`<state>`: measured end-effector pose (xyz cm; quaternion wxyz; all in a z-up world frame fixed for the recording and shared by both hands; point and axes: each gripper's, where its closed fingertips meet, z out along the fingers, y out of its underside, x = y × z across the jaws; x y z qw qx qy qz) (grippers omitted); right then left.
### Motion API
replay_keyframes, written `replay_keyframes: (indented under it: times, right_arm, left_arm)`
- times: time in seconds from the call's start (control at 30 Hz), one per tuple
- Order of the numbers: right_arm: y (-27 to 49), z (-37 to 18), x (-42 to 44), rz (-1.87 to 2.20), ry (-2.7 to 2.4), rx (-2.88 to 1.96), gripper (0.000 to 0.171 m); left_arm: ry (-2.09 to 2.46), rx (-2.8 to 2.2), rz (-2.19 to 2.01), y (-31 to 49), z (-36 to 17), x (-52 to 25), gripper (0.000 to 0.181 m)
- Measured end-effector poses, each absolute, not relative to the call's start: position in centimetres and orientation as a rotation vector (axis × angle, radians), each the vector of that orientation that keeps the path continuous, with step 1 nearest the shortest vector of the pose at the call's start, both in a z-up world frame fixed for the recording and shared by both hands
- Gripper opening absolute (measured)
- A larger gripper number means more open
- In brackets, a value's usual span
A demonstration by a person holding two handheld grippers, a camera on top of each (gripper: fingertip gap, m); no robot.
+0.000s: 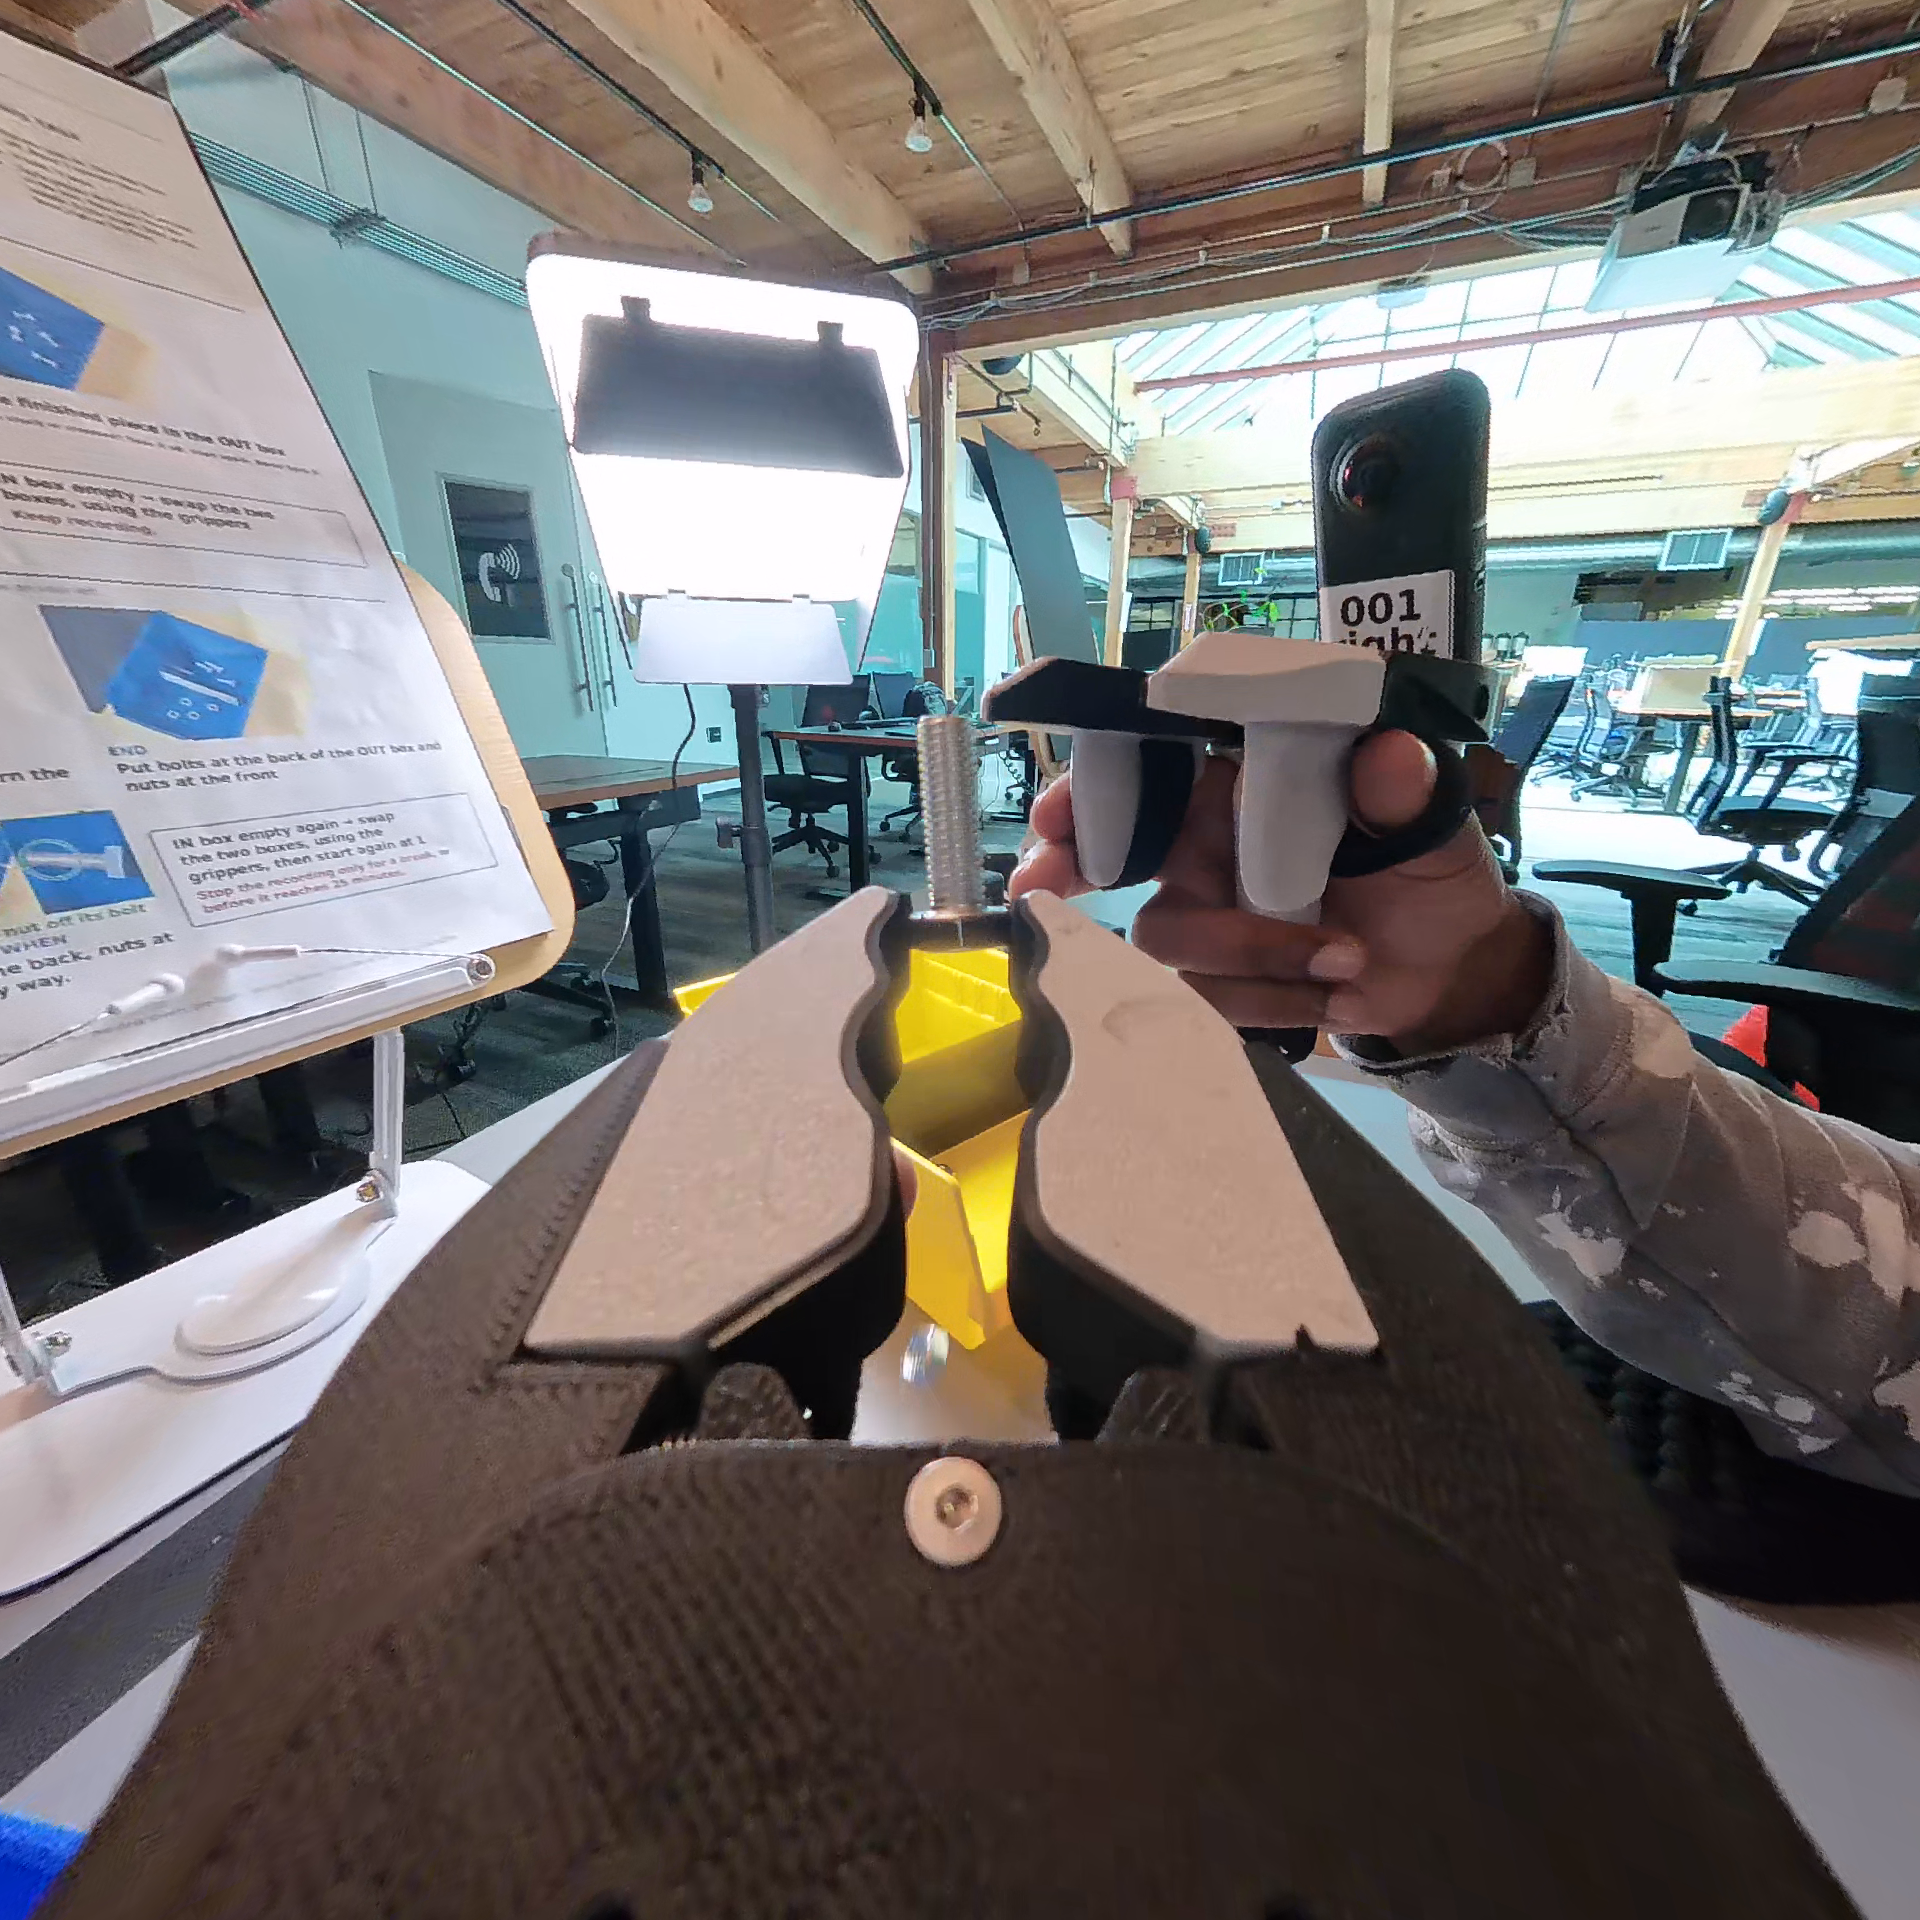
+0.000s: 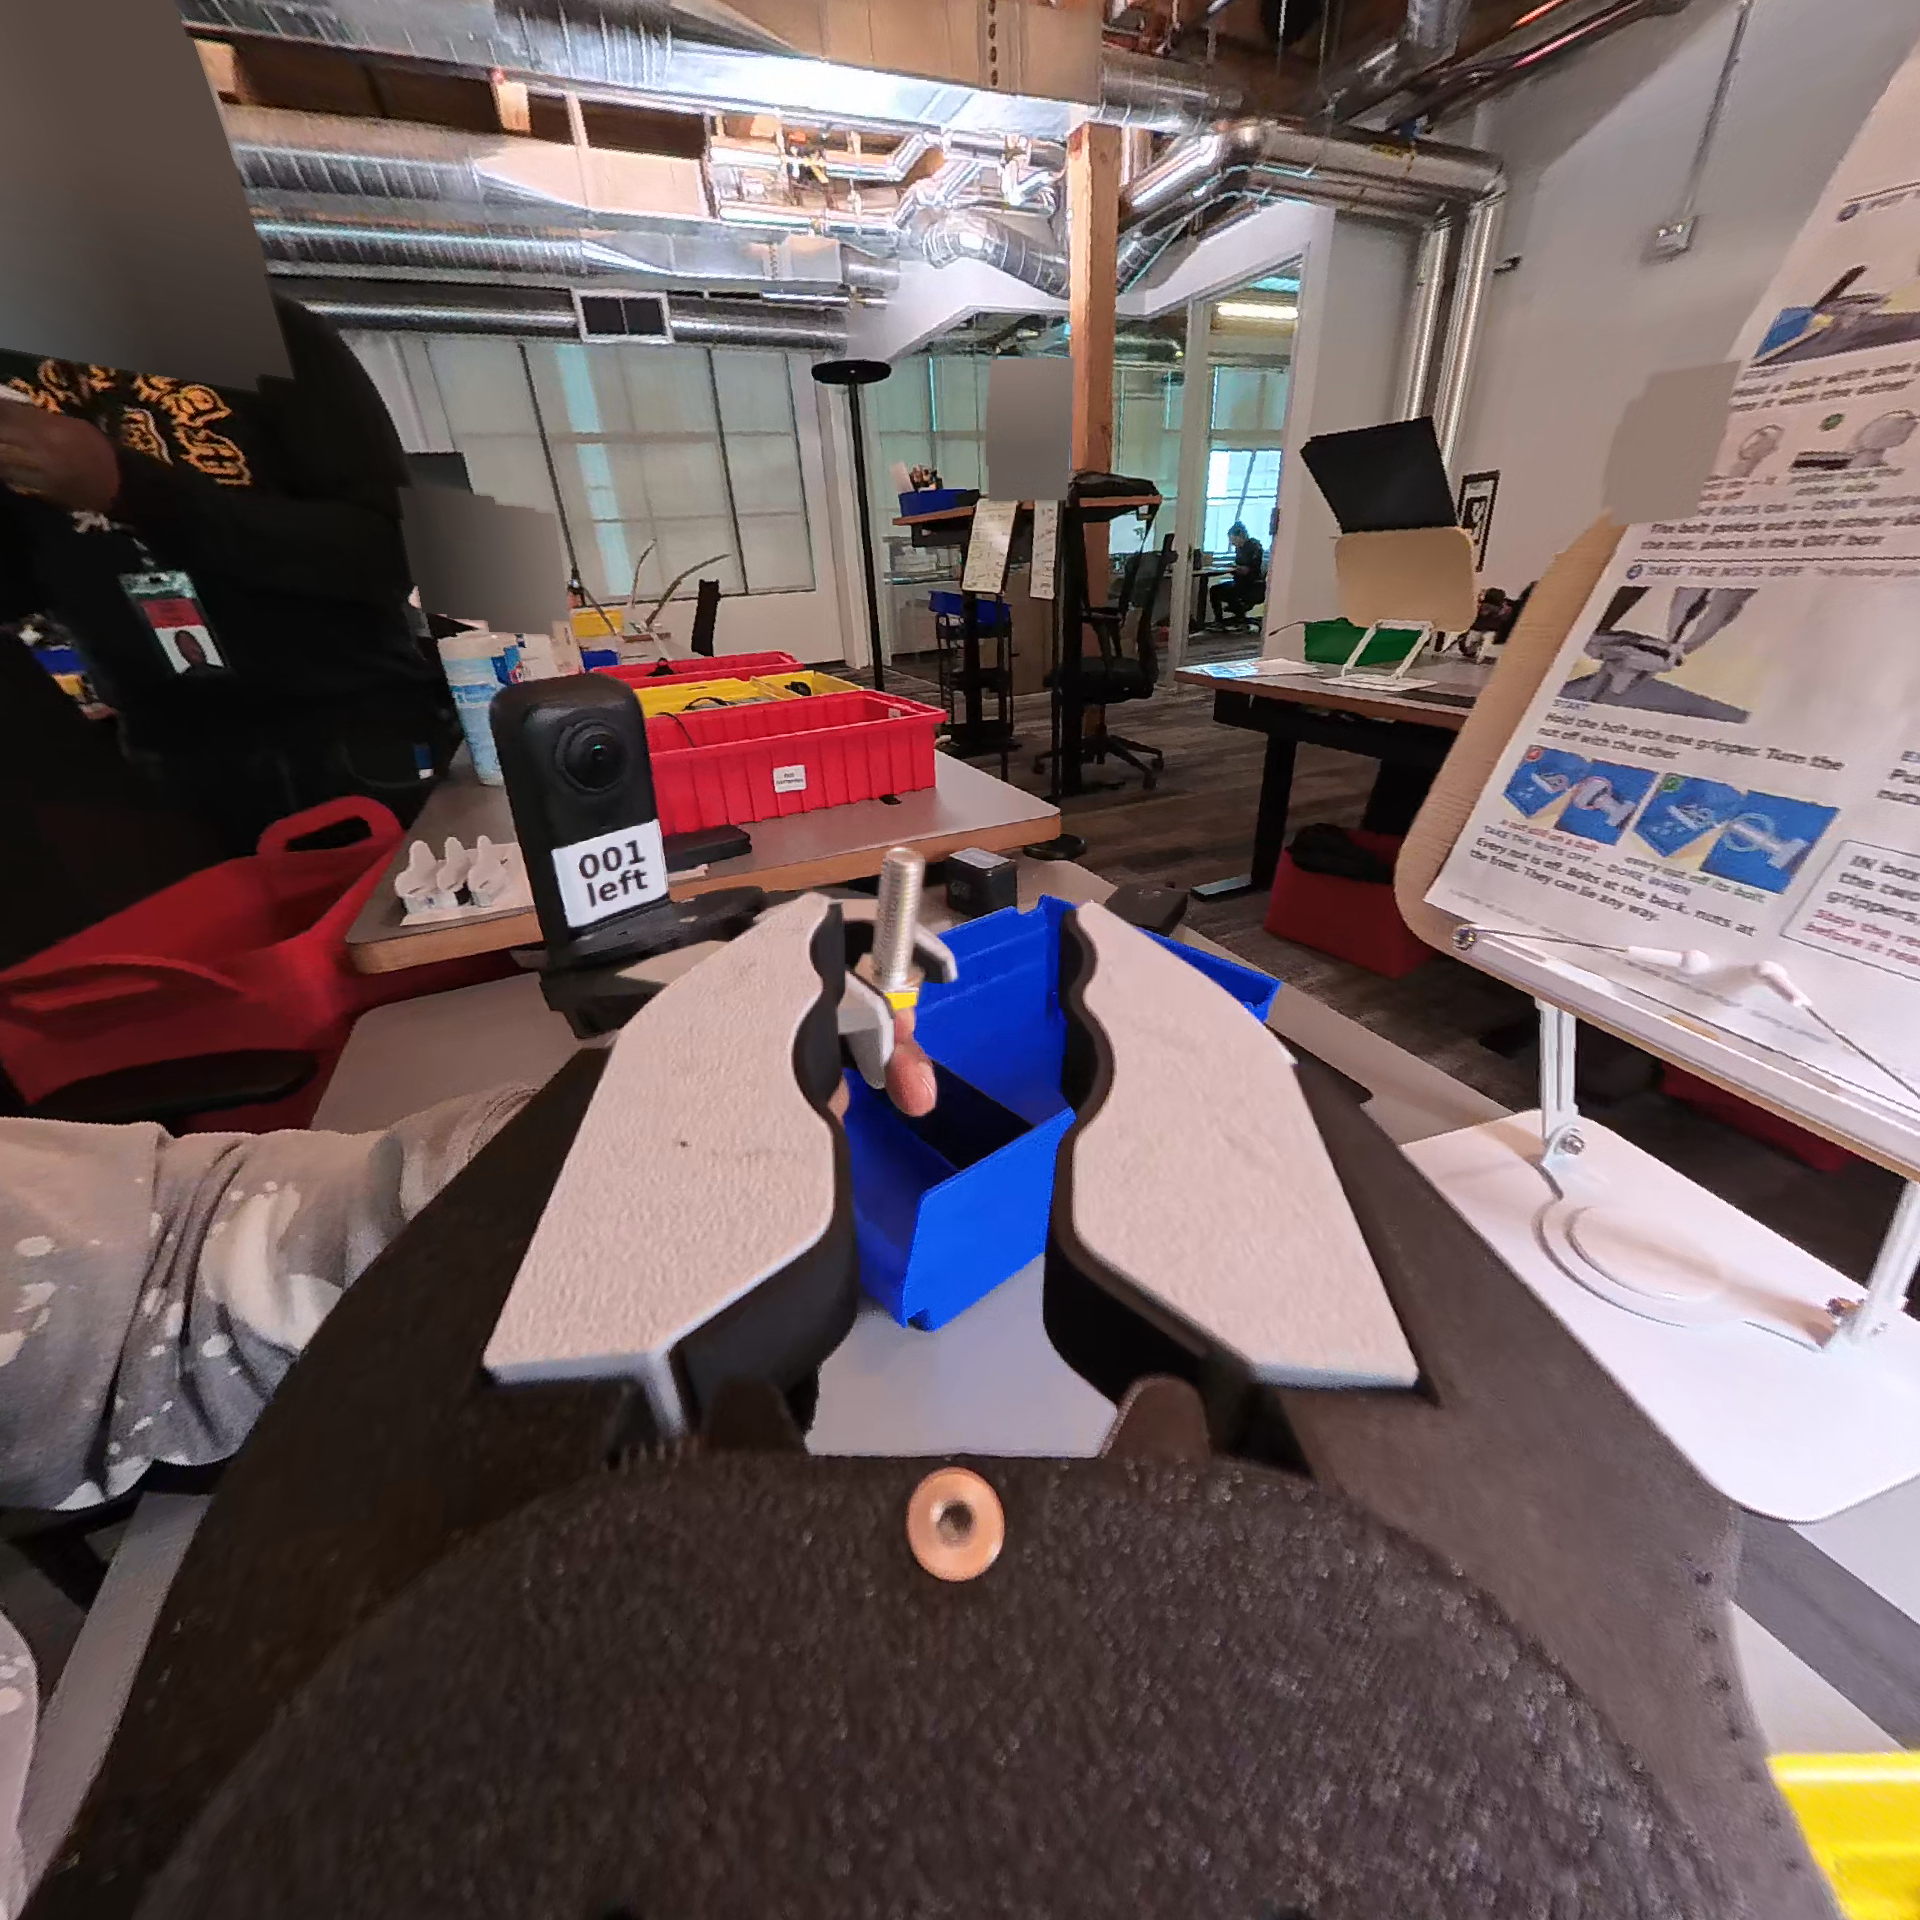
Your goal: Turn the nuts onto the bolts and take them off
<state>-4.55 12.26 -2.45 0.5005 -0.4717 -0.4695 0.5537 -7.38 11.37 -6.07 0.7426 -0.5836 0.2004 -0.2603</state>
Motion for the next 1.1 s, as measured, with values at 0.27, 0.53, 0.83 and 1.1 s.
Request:
replay_keyframes:
  times: [0.27, 0.53, 0.83, 1.1]
  right_arm:
    - [13.3, -2.2, -3.8, 1.325, -1.104, -1.155, 0.039]
    - [15.0, -3.3, -3.5, 1.172, -1.126, -1.227, 0.036]
    - [19.3, -13.3, -9.2, 1.040, -0.970, -1.644, 0.037]
    - [24.1, -25.1, -14.0, 0.750, -0.780, -1.919, 0.043]
  left_arm:
    - [0.418, -1.271, -0.556, 11.4, -5.7, -8.2, 0.019]
    - [0.401, -1.273, -0.537, 11.5, -5.6, -8.9, 0.019]
    - [0.342, -1.265, -0.424, 11.3, -3.9, -12.6, 0.019]
    - [0.312, -1.236, -0.386, 9.8, -1.8, -15.1, 0.019]
